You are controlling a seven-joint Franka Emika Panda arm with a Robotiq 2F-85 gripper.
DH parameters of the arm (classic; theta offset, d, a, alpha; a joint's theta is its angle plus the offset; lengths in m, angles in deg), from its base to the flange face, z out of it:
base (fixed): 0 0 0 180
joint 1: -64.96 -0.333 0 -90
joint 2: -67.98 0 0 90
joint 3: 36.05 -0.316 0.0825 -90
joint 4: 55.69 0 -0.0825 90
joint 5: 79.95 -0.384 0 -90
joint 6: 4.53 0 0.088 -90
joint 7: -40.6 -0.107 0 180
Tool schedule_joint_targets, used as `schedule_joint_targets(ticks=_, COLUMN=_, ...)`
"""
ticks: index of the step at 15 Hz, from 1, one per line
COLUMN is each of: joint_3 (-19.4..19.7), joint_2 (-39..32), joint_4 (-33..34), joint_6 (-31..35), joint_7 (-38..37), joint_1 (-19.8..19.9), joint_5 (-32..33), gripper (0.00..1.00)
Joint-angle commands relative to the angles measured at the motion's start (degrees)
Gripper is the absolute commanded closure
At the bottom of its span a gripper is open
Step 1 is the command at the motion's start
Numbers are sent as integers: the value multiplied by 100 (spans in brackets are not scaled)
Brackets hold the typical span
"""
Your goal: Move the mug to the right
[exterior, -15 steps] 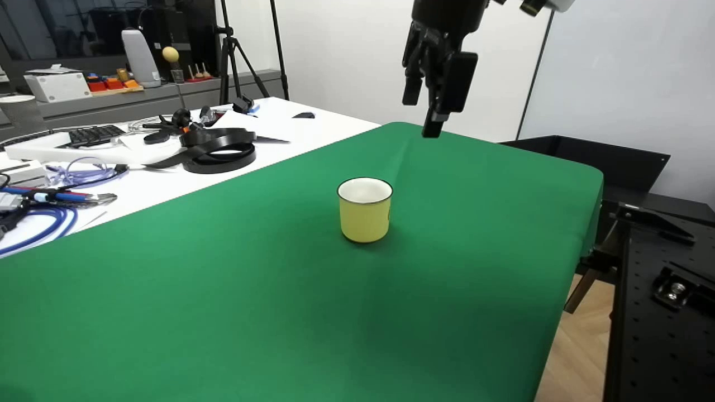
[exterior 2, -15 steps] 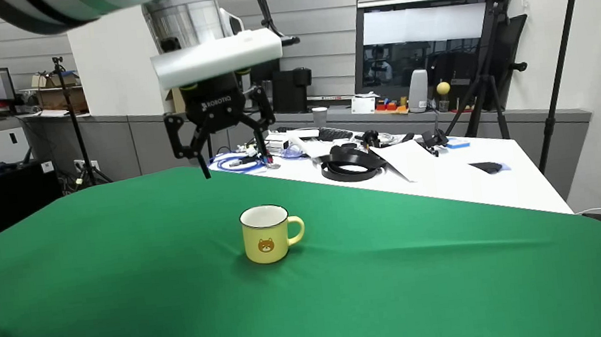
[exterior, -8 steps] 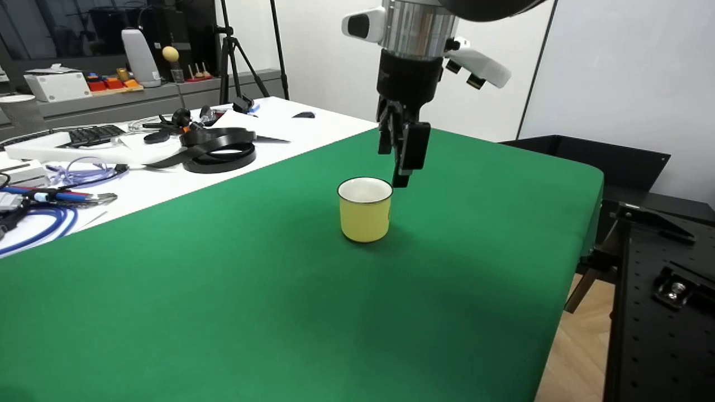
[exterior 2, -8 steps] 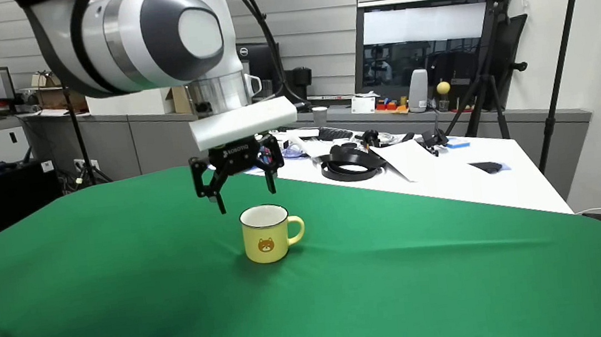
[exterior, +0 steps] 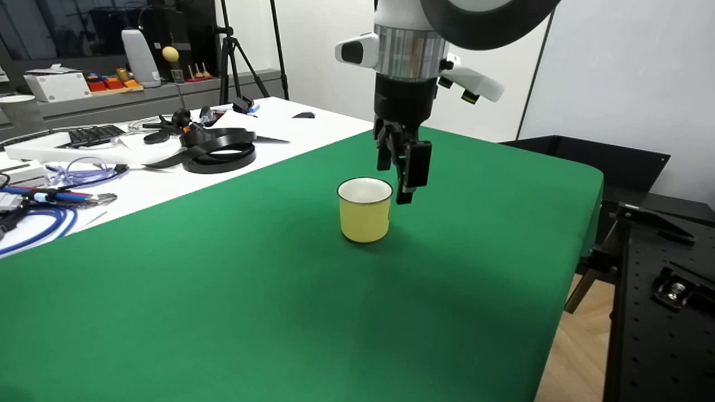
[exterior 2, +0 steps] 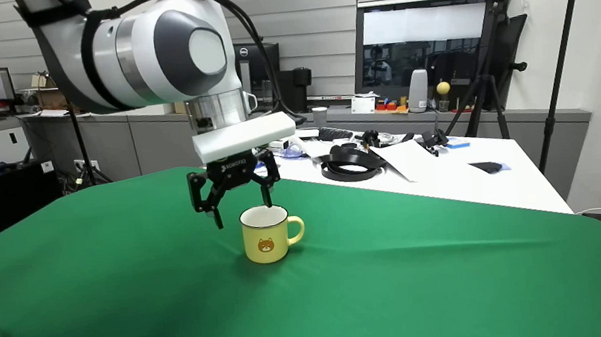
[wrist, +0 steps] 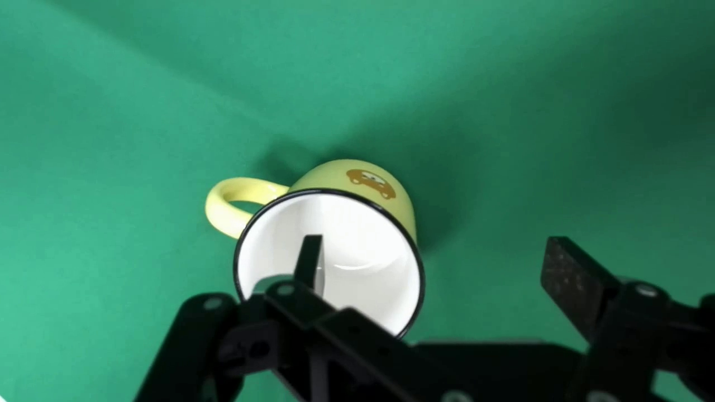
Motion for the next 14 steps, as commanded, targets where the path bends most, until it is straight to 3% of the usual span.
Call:
schedule_joint_targets(ticks=1, joint_3=-110, joint_2=-262, joint_4=207, joint_6=-175, joint_7=-224, joint_1=7, joint_5=304, gripper=0)
schedule_joint_targets(ticks=3, joint_3=-90, joint_2=-411, joint_4=285, joint_6=-190, joint_7=-296, joint_1=-23, joint_5=445, gripper=5)
schedule_joint_targets(ticks=4, joint_3=-62, joint_2=-501, joint_4=350, joint_6=-183, joint_7=-364, joint_1=-38, joint_5=498, gripper=27)
schedule_joint_targets(ticks=6, joint_3=-10, joint_2=-660, joint_4=490, joint_6=-169, joint_7=-541, joint_1=-50, joint_5=578, gripper=30)
schedule_joint_targets(ticks=14, joint_3=11, joint_2=-1107, joint_4=1041, joint_6=-189, joint_7=-859, joint_1=12, joint_5=702, gripper=86)
